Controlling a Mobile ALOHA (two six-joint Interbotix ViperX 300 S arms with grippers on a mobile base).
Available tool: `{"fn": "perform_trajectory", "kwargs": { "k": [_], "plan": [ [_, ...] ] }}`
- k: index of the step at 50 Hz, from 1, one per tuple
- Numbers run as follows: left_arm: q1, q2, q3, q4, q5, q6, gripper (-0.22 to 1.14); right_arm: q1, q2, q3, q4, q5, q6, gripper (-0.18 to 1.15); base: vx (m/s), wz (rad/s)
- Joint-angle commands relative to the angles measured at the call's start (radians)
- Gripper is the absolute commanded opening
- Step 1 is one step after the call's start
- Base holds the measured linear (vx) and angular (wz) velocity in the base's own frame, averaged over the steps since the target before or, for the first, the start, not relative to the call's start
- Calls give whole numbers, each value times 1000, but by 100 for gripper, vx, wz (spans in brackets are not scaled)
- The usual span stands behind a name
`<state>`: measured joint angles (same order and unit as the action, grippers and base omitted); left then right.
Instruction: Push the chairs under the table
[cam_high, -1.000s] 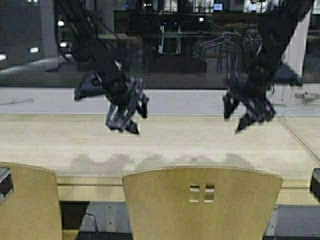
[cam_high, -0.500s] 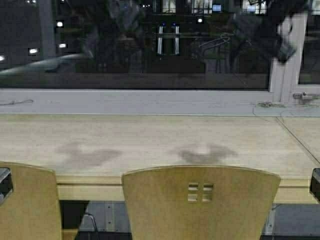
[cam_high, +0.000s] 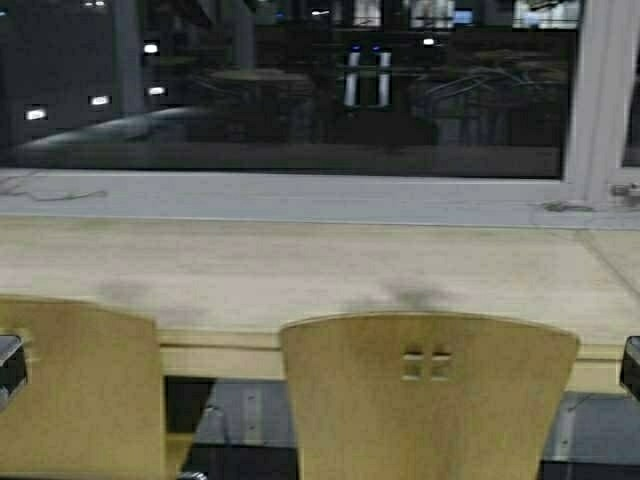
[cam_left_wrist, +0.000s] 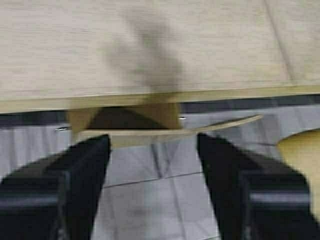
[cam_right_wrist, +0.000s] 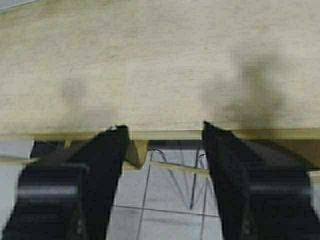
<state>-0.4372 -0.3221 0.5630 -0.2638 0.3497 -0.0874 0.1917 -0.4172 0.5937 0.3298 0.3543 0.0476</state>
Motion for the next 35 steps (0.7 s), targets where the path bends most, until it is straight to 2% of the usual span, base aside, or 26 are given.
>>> {"fn": "perform_trajectory", "kwargs": {
  "k": [1,12,28,35],
  "plan": [
    [-2,-64,9,75,0,23,89,0,-37,-8,-63,-3,-6,84,-18,23],
    [12,-110,91,388,-25,23,89,0,-71,84,-255,-49,-20,84,-15,34],
    [147,-114,273,430,-382,21,89,0,-150,229,-327,-256,-28,84,-20,46],
    [150,-118,250,434,-388,41,89,0,-152,227,-374,-282,-29,84,-26,36]
  ]
}}
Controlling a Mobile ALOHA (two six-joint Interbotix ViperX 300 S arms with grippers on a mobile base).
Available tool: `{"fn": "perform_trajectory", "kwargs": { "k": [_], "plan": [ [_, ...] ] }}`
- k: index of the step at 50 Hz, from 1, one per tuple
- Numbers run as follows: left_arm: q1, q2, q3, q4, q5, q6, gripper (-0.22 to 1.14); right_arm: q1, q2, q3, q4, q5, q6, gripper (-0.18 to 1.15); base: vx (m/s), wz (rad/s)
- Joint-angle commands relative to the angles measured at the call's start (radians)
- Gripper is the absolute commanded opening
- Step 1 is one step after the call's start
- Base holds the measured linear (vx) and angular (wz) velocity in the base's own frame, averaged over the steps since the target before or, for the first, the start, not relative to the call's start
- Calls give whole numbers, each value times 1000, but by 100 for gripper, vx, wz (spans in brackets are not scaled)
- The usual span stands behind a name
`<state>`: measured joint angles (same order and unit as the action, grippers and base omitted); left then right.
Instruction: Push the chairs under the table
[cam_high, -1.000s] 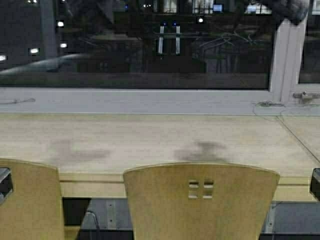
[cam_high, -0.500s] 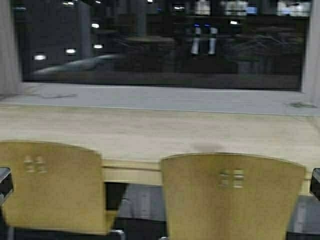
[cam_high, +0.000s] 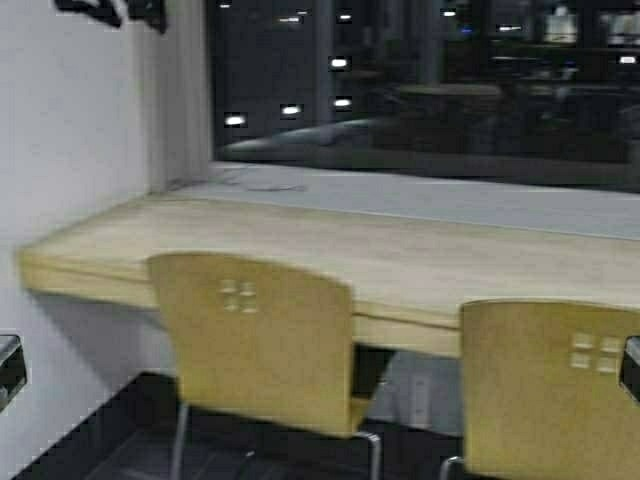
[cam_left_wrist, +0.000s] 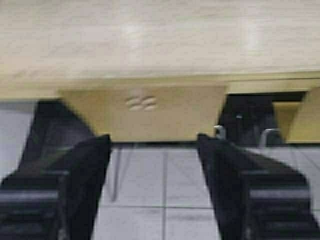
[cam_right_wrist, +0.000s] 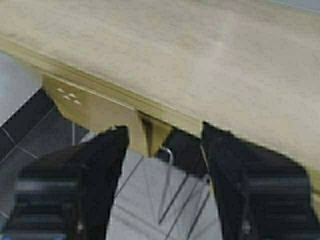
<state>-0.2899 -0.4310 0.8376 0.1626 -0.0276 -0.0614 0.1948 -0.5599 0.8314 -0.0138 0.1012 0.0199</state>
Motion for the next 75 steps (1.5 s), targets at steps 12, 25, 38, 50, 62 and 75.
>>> {"fn": "perform_trajectory", "kwargs": {
  "k": [12,25,38,50,62,75],
  "plan": [
    [3,-2,-18,25,9,15,89,-2,-6,11,-31,-48,3,84,-25,30],
    [5,18,-17,17,9,5,89,-2,8,12,-31,-74,6,84,-32,21],
    [-38,40,-29,14,9,-11,89,-2,12,20,-31,-74,6,84,-35,30],
    [-72,75,-35,15,11,-5,89,0,23,21,-20,-74,9,84,-32,30],
    [-71,95,-52,20,14,-3,89,2,31,17,-17,-74,8,84,-36,25],
    [-71,86,-60,17,15,-17,89,2,34,3,-18,-71,6,84,-36,11]
  ]
}}
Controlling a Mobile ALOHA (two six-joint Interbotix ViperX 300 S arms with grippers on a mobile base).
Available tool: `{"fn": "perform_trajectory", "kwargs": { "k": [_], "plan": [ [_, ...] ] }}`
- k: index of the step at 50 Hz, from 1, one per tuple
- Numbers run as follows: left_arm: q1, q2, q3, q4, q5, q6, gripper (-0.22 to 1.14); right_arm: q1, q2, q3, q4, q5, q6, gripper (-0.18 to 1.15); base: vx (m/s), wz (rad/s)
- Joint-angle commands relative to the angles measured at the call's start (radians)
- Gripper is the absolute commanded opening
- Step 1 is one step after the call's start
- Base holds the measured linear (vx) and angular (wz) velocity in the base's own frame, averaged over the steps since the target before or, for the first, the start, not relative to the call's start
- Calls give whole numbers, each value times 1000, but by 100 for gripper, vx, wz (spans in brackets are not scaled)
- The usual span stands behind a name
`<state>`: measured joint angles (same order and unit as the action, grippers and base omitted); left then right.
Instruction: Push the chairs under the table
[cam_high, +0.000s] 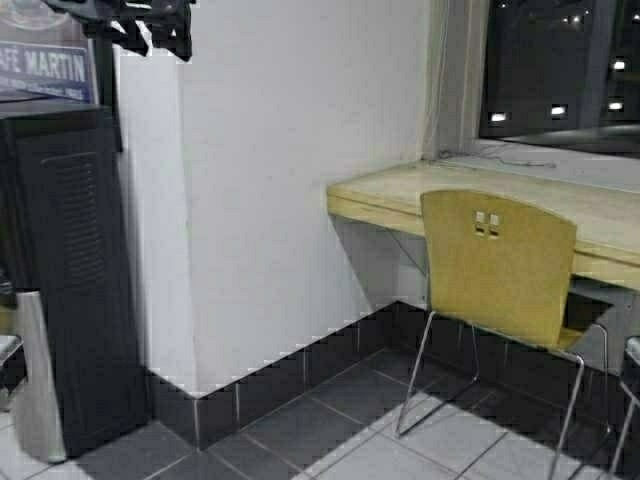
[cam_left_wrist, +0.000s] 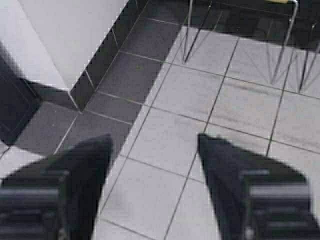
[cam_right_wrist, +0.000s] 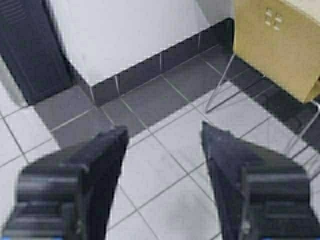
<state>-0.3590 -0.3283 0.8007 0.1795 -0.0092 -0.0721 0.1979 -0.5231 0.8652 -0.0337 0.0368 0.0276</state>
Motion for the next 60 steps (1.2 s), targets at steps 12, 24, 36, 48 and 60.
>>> {"fn": "perform_trajectory", "kwargs": {
  "k": [12,24,36,48,60],
  "plan": [
    [-3,2,-21,0,-2,-6,89,3,29,-40,2,-25,-3,84,-39,0],
    [-3,12,-28,-5,3,-12,89,2,46,-37,-6,-20,-12,84,-40,6],
    [-3,21,-29,-12,12,-25,89,2,31,-32,-17,-14,-14,84,-33,2],
    [-3,51,-32,-14,14,-26,89,2,25,-29,-17,-9,-14,84,-28,-10],
    [-2,48,-31,-9,14,-20,89,2,60,-41,-17,-8,-14,84,-23,-18]
  ]
}}
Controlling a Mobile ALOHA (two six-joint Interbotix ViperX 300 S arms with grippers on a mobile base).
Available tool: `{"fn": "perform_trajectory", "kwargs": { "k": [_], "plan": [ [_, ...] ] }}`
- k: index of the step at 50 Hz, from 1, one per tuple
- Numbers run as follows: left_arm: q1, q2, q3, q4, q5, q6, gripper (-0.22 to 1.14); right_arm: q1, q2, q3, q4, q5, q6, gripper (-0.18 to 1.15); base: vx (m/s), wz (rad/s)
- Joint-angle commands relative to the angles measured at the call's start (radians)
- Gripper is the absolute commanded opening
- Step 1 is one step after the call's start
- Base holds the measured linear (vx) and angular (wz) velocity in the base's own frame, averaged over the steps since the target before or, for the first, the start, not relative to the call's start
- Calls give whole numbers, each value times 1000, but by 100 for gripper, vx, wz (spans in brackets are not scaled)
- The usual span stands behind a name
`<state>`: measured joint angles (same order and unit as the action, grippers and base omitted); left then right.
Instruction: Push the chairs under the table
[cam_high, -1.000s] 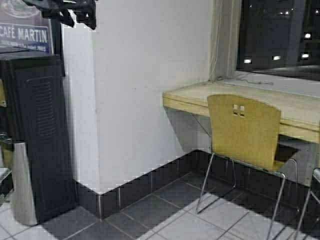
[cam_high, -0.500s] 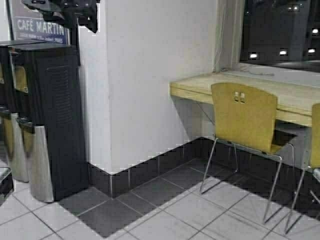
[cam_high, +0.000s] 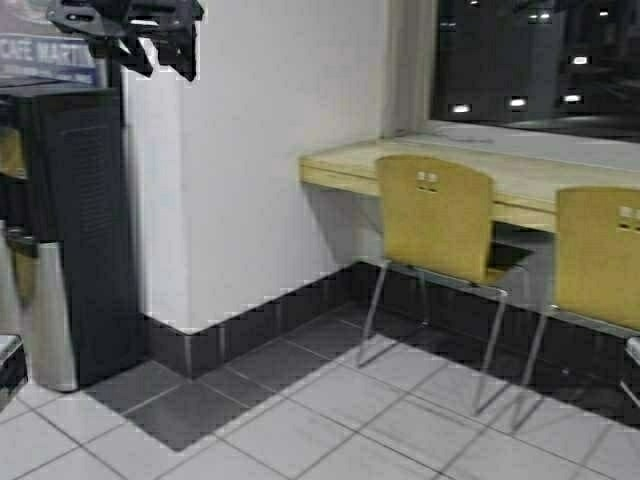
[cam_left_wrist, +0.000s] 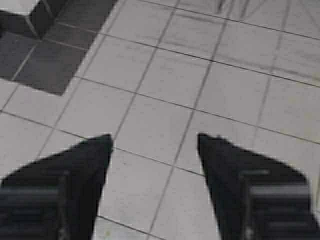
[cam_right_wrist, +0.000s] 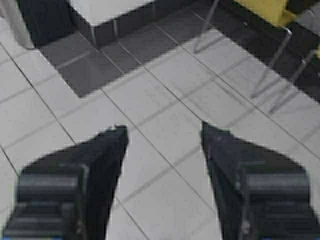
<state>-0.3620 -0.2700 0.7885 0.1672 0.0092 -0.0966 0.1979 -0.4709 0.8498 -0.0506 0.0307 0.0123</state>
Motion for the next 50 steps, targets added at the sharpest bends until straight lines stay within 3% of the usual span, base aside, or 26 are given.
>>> {"fn": "perform_trajectory", "kwargs": {
  "k": [1,22,50],
  "plan": [
    [0,-9,-18,3,-3,6,89,2,8,-26,-2,-2,2,84,-20,-20],
    [0,-2,-18,8,-3,9,89,2,14,-32,-2,20,8,84,-17,-32],
    [-31,28,-12,-2,-2,-15,89,2,9,-31,-5,32,-2,84,-12,-49]
  ]
}}
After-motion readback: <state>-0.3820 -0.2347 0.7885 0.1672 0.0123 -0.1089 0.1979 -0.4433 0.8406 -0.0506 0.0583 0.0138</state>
